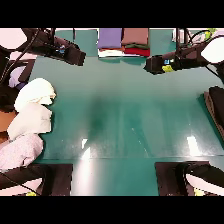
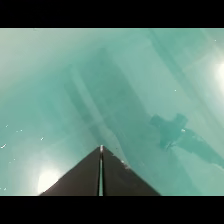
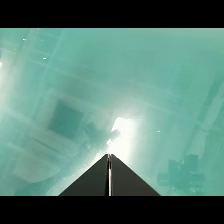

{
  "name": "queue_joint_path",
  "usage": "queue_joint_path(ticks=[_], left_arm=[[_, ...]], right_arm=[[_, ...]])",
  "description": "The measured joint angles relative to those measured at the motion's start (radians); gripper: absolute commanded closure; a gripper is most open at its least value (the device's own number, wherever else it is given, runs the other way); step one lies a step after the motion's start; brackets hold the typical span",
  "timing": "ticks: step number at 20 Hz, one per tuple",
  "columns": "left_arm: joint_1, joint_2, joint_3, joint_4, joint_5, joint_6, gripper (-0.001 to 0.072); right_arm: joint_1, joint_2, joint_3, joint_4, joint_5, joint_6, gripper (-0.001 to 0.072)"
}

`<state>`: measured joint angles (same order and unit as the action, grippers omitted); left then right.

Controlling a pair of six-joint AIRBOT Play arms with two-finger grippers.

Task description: Fold the shirts.

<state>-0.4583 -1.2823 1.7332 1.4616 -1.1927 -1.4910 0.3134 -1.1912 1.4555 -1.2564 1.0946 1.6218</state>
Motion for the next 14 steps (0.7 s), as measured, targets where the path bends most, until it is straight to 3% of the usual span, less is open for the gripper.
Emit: queue_joint_path(ticks=[14], left_arm=[[0.0,0.0,0.0,-0.014,0.021,0.0,0.0684]], right_arm=[[0.001,0.0,0.0,0.0,-0.003,0.001,0.0693]])
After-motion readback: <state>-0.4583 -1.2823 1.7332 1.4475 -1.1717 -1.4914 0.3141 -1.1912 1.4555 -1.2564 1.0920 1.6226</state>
